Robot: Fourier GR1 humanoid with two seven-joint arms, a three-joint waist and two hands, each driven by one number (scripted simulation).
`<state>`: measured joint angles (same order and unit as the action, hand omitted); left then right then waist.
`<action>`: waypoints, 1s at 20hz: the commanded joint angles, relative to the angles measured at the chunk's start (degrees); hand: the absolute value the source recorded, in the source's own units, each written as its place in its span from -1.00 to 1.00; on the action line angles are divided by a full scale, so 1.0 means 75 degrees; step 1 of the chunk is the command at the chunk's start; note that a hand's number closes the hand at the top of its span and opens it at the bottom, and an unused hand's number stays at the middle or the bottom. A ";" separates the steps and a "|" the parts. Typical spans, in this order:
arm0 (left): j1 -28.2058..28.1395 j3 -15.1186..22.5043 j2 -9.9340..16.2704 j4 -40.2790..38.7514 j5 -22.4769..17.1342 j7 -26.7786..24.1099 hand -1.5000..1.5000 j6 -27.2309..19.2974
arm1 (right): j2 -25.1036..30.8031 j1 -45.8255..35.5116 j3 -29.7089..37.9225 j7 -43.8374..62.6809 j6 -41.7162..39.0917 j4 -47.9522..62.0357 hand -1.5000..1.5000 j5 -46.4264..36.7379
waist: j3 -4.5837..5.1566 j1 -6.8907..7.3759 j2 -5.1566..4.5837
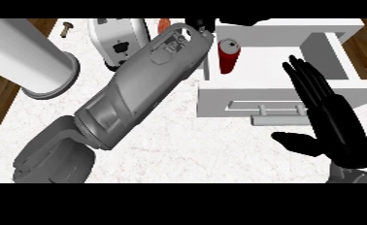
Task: Pick up the can, place it into the drawer and close the drawer
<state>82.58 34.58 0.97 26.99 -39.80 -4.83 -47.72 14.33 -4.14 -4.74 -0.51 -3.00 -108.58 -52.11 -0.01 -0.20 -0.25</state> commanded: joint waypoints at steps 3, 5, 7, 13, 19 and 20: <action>-0.0169 0.0087 0.0316 0.0743 0.0369 0.0688 -1.00 -0.0213 | -0.0580 -0.0442 -0.0388 -0.0008 0.1196 0.1725 -1.00 -0.1189 | -0.0001 0.0186 0.0066; -0.0666 0.0023 0.0844 0.0940 0.0421 0.0569 -1.00 0.0249 | -0.0549 -0.0625 0.0039 -0.0241 0.1510 0.2231 -1.00 -0.0951 | -0.0001 0.0185 0.0054; -0.0573 0.0141 0.1029 0.1462 0.0552 0.1051 -1.00 0.0038 | -0.0745 -0.1121 0.0093 -0.0236 0.1852 0.2954 -1.00 -0.1110 | -0.0001 0.0292 0.0083; -0.1102 0.0354 0.1797 0.2774 0.0906 0.1933 -1.00 -0.0170 | -0.0891 -0.1680 0.0267 -0.0465 0.2637 0.4502 -1.00 -0.1504 | -0.0002 0.0357 0.0086; -0.1760 0.0267 0.2453 0.3582 0.1058 0.2127 -1.00 -0.0039 | -0.0663 -0.2511 0.0760 -0.0729 0.3105 0.5822 -1.00 -0.1615 | -0.0002 0.0351 0.0060; -0.1614 0.0364 0.2290 0.3532 0.1061 0.2354 -1.00 -0.0071 | -0.0759 -0.2603 0.0778 -0.0707 0.3569 0.6416 -1.00 -0.1914 | -0.0008 0.0411 0.0028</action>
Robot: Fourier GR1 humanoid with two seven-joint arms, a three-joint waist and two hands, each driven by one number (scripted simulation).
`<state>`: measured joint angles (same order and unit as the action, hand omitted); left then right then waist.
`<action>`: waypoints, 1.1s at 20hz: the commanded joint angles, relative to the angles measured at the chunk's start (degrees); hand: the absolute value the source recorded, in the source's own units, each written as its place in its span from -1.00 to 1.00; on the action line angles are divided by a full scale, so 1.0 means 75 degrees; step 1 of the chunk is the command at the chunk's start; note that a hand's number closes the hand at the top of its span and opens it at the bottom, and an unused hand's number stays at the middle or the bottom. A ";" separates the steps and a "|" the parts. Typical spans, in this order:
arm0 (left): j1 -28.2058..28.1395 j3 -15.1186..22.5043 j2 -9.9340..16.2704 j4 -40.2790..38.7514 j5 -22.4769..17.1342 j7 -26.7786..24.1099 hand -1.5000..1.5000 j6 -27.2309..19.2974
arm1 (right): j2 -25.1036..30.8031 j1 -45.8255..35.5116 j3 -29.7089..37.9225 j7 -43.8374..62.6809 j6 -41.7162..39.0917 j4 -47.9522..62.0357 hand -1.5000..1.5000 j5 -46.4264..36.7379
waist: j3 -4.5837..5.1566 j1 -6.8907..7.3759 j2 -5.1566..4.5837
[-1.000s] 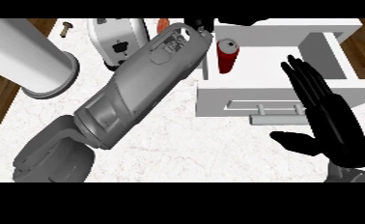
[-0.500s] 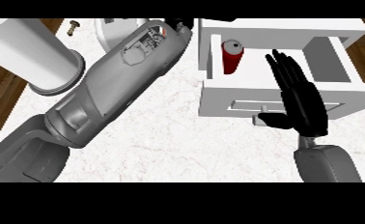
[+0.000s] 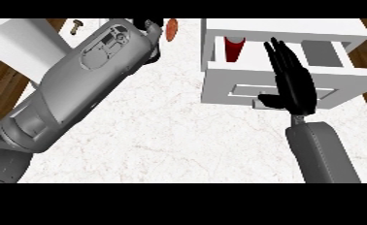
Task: Pick up the can, place it into the drawer and close the drawer
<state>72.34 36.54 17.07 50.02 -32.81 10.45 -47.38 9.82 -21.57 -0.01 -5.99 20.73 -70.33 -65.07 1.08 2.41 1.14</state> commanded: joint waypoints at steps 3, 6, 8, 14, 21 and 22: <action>-0.0341 0.0033 0.0547 0.0970 0.0116 0.0560 -1.00 0.0074 | -0.0066 -0.0874 0.0457 -0.0116 0.0895 0.2172 -1.00 -0.0247 | -0.0156 0.0166 -0.0174; -0.0789 -0.0054 0.0834 0.1206 0.0109 0.0451 -1.00 0.0321 | 0.0038 -0.1813 0.0741 0.0014 0.1043 0.2887 -1.00 -0.0339 | -0.0153 0.0232 -0.0214; -0.0723 -0.0026 0.1088 0.1455 0.0187 0.0915 -1.00 0.0266 | -0.0156 -0.1849 0.0765 -0.0162 0.1562 0.3278 -1.00 -0.0340 | -0.0159 0.0160 -0.0194; -0.1403 -0.0168 0.1361 0.1929 0.0206 0.0669 -1.00 0.0576 | -0.0178 -0.3016 0.1088 0.0069 0.2154 0.4600 -1.00 -0.0605 | -0.0155 0.0250 -0.0276; -0.2116 -0.0155 0.1686 0.2737 0.0441 0.0647 -1.00 0.0397 | -0.0062 -0.4086 0.1285 0.0420 0.2419 0.5512 -1.00 -0.0825 | -0.0150 0.0404 -0.0283; -0.2434 0.0056 0.1291 0.2740 0.0585 0.0425 -1.00 0.0160 | 0.0014 -0.4231 0.1416 0.0311 0.2627 0.5775 -1.00 -0.0738 | -0.0155 0.0367 -0.0325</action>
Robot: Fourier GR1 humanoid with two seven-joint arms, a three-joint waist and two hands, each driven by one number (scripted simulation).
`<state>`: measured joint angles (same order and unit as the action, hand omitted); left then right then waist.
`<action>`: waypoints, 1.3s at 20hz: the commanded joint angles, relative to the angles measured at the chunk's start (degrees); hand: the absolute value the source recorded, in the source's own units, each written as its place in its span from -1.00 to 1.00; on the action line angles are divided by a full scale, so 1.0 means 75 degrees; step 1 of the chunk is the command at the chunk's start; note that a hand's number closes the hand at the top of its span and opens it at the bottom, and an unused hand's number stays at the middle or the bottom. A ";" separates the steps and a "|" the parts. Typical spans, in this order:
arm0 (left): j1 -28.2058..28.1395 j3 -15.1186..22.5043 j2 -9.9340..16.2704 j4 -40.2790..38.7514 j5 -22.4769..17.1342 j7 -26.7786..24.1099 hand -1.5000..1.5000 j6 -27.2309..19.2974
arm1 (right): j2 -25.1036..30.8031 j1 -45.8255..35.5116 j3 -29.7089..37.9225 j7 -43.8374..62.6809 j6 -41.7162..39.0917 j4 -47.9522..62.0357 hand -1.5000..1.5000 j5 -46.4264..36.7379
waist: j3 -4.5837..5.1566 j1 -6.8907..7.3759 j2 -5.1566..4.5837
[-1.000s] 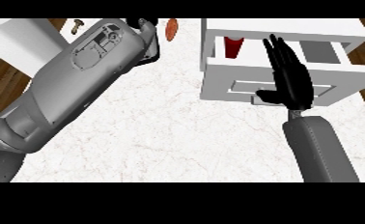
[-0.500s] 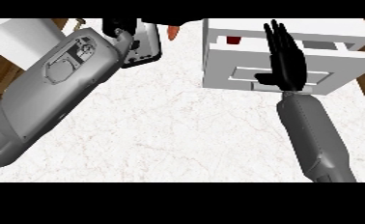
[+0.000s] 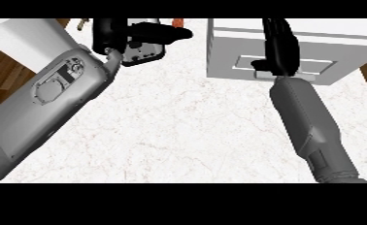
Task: Pick up the can, place it into the drawer and close the drawer
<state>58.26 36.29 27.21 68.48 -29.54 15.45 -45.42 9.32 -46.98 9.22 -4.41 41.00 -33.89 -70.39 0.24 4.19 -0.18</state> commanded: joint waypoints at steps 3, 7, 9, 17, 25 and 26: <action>-0.0834 0.0021 0.0092 0.0821 0.0118 -0.0152 -1.00 -0.0023 | 0.0109 -0.1206 0.0306 -0.0050 0.0221 0.1503 -1.00 -0.0003 | -0.0046 0.0184 -0.0147; -0.0841 -0.0081 0.0361 0.0897 0.0167 -0.0015 -1.00 0.0184 | 0.0265 -0.2006 0.0472 0.0137 -0.0080 0.2050 -1.00 -0.0008 | -0.0048 0.0221 -0.0191; -0.0895 -0.0162 0.0356 0.1012 0.0165 -0.0011 -1.00 0.0188 | 0.0261 -0.2050 0.0575 0.0097 0.0170 0.2202 -1.00 0.0035 | -0.0052 0.0216 -0.0214; -0.1581 -0.0259 0.0534 0.1543 0.0287 -0.0229 -1.00 0.0223 | 0.0330 -0.2498 0.0916 -0.0610 -0.0155 0.2602 -1.00 0.0398 | -0.0052 0.0242 -0.0223; -0.1683 -0.0473 0.0702 0.1498 0.0281 -0.0228 -1.00 0.0358 | -0.0137 -0.2844 0.2334 -0.1852 -0.0679 0.2169 -1.00 0.2159 | -0.0063 0.0120 -0.0160; -0.1730 -0.0327 0.0518 0.1555 0.0444 -0.0355 -1.00 0.0183 | -0.0368 -0.2692 0.2504 -0.2068 -0.0481 0.2108 -1.00 0.2374 | -0.0070 0.0101 -0.0170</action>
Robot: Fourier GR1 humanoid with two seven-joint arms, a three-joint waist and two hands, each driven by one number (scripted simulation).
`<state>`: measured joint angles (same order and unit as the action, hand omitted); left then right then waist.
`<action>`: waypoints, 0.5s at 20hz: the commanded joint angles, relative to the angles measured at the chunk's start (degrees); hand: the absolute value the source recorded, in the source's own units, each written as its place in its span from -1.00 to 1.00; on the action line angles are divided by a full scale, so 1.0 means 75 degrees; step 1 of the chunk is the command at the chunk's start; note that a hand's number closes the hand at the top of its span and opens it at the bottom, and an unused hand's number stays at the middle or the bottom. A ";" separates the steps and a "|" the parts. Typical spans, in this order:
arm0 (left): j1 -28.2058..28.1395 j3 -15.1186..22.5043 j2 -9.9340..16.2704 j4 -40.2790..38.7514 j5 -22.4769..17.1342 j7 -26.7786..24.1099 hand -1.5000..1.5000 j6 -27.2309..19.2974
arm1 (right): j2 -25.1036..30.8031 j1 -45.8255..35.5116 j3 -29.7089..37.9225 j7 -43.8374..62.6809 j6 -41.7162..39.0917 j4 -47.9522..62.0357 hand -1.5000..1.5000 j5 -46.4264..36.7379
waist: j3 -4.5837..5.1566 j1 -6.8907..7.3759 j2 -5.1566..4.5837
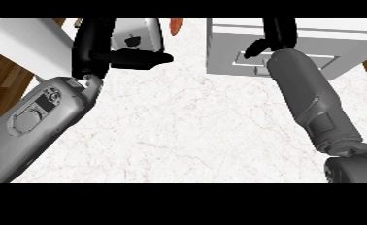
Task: Pick up the can, place it into the drawer and close the drawer
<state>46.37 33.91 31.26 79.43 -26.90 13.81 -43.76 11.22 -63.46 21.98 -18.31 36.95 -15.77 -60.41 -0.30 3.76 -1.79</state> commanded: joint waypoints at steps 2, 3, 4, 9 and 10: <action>-0.0194 0.0011 -0.0073 0.0127 0.0076 0.0074 -1.00 -0.0100 | -0.0523 -0.0573 0.1022 -0.0637 -0.0285 -0.0345 -1.00 0.1340 | 0.0006 0.0047 0.0073; -0.0538 0.0018 0.0108 0.0279 0.0090 -0.0099 -1.00 0.0005 | -0.0557 -0.0672 0.1125 -0.0612 -0.0406 -0.0320 -1.00 0.1455 | 0.0015 0.0144 0.0085; -0.0213 -0.0135 0.0154 -0.0087 0.0082 -0.0019 -1.00 0.0152 | -0.0732 -0.0515 0.1318 -0.0958 -0.0472 -0.0366 -1.00 0.1736 | 0.0010 -0.0061 0.0066; -0.0817 -0.0221 0.0108 0.0366 0.0134 -0.0240 -1.00 -0.0058 | -0.0654 -0.0691 0.2144 -0.1233 -0.1296 -0.0437 -1.00 0.2758 | 0.0023 -0.0084 0.0124; -0.0815 -0.0266 0.0211 0.0250 0.0162 -0.0268 -1.00 0.0116 | -0.0668 -0.0729 0.2177 -0.1311 -0.1329 -0.0418 -1.00 0.2822 | 0.0026 -0.0120 0.0113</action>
<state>41.74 32.68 32.35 81.48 -26.26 12.76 -43.49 7.01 -65.80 33.72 -27.05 29.36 -17.53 -45.45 -0.35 2.97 -1.38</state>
